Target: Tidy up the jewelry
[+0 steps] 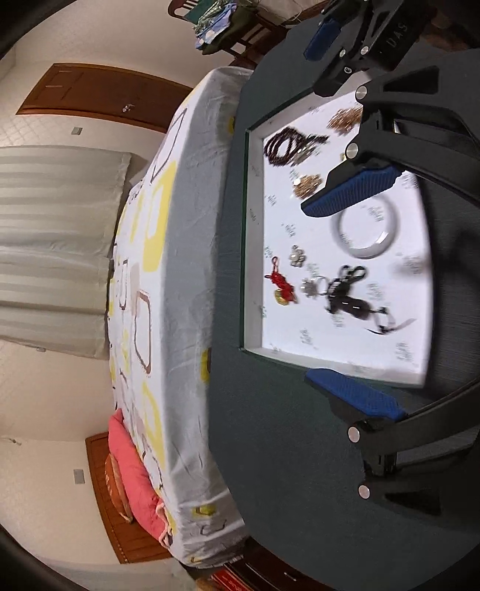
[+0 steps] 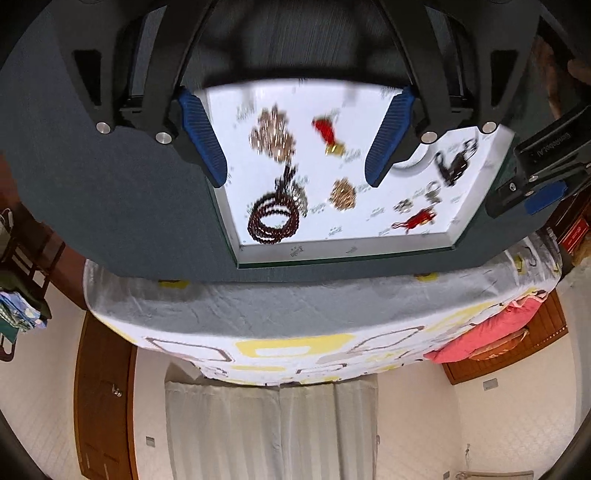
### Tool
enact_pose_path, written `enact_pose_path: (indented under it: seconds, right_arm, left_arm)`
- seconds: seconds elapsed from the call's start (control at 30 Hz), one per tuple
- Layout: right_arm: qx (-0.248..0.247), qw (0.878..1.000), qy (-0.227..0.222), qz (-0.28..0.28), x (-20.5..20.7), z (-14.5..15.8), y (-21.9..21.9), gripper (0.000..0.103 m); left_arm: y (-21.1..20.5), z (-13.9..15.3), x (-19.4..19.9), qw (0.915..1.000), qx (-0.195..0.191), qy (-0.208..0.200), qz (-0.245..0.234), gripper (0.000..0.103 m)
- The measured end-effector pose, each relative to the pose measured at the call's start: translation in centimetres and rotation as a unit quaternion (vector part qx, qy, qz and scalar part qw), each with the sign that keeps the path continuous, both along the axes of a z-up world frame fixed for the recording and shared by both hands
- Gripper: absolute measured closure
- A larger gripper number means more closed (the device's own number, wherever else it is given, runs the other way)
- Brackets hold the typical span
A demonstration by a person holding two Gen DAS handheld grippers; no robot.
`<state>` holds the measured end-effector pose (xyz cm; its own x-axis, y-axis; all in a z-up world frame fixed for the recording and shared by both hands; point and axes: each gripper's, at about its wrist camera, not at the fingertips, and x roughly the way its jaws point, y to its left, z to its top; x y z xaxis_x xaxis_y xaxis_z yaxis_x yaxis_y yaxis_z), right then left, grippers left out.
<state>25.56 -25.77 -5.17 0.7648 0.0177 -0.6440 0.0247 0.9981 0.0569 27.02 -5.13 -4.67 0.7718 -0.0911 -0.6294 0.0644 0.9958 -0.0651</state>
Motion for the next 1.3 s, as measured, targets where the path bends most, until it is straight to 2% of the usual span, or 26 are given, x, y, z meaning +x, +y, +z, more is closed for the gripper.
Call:
enact_pose_path:
  seconds: [0.37, 0.73, 0.93, 1.3]
  right_arm:
    - [-0.018, 0.999, -0.043, 0.014, -9.0, 5.1, 0.9, 0.024]
    - [-0.021, 0.997, -0.076, 0.014, -17.2, 9.5, 0.4, 0.023]
    - [-0.018, 0.994, -0.107, 0.020, -20.4, 11.5, 0.5, 0.023]
    - [-0.012, 0.992, -0.121, 0.022, -21.9, 11.8, 0.7, 0.022]
  left_arm:
    - [1.1, 4.3, -9.0, 0.9988, 0.026, -0.033, 0.025, 0.019]
    - [2.6, 8.2, -17.7, 0.9967, 0.027, -0.071, 0.027, 0.019]
    - [2.8, 9.8, -20.3, 0.9948, 0.020, -0.095, 0.032, 0.019]
    - [2.7, 10.4, -21.8, 0.9938, 0.011, -0.106, 0.031, 0.019]
